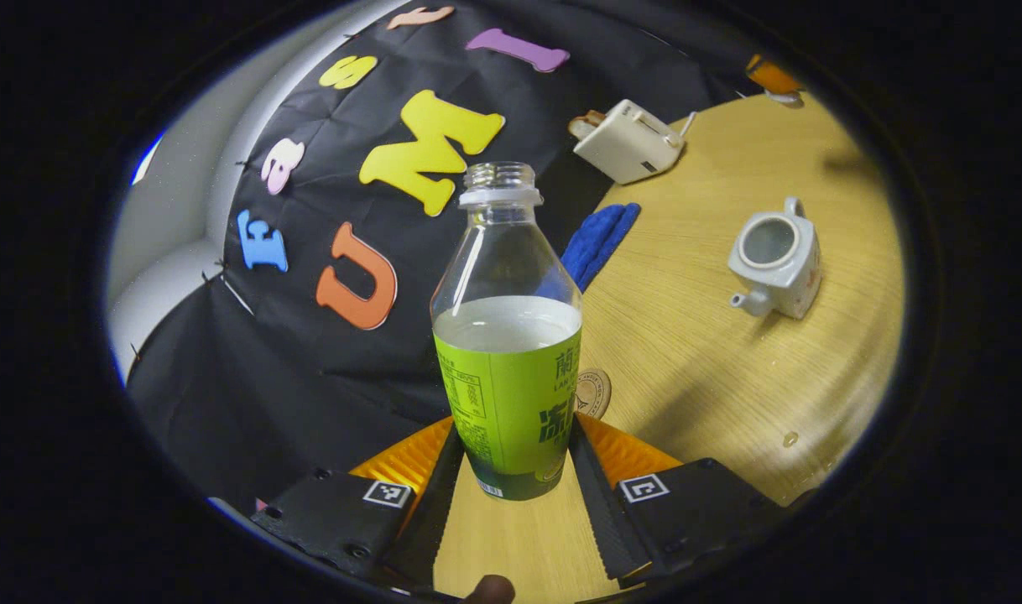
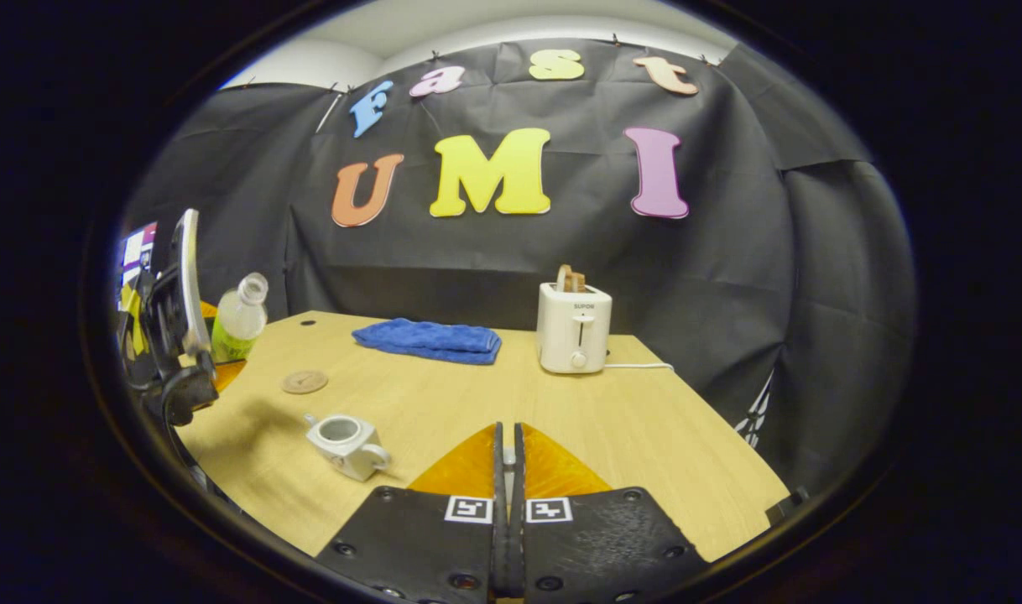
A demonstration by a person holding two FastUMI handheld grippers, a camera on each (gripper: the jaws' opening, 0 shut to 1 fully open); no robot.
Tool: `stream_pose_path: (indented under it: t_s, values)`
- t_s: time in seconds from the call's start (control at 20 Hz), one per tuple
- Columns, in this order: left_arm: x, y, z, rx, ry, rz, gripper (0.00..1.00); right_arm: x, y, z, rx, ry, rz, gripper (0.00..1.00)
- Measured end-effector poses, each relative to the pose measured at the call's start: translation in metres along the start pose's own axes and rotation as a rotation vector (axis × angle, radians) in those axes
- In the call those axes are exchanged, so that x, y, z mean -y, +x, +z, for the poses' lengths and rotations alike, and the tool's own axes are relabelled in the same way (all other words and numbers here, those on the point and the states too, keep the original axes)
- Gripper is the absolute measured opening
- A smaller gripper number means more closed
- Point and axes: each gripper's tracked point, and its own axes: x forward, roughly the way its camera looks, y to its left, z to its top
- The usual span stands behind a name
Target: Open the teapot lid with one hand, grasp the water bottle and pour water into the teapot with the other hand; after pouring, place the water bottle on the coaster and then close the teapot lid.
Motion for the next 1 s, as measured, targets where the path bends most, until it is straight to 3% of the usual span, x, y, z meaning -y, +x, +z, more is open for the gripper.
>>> stream_pose_path:
  t_s: [0.2, 0.45, 0.75, 1.0]
  values:
    - [-0.014, 0.006, 0.003, 0.046, -0.224, -0.004, 0.75, -0.011, -0.001, 0.005, 0.006, -0.013, 0.002, 0.00]
    - [-0.021, 0.022, 0.006, 0.113, -0.431, -0.025, 0.74, -0.024, 0.001, 0.010, 0.010, -0.020, 0.011, 0.00]
    - [-0.018, 0.055, 0.020, 0.168, -0.685, -0.113, 0.75, -0.040, 0.005, 0.011, 0.001, -0.029, 0.029, 0.00]
    - [-0.013, 0.088, 0.021, 0.166, -0.772, -0.177, 0.75, -0.042, 0.008, 0.013, -0.005, -0.038, 0.019, 0.00]
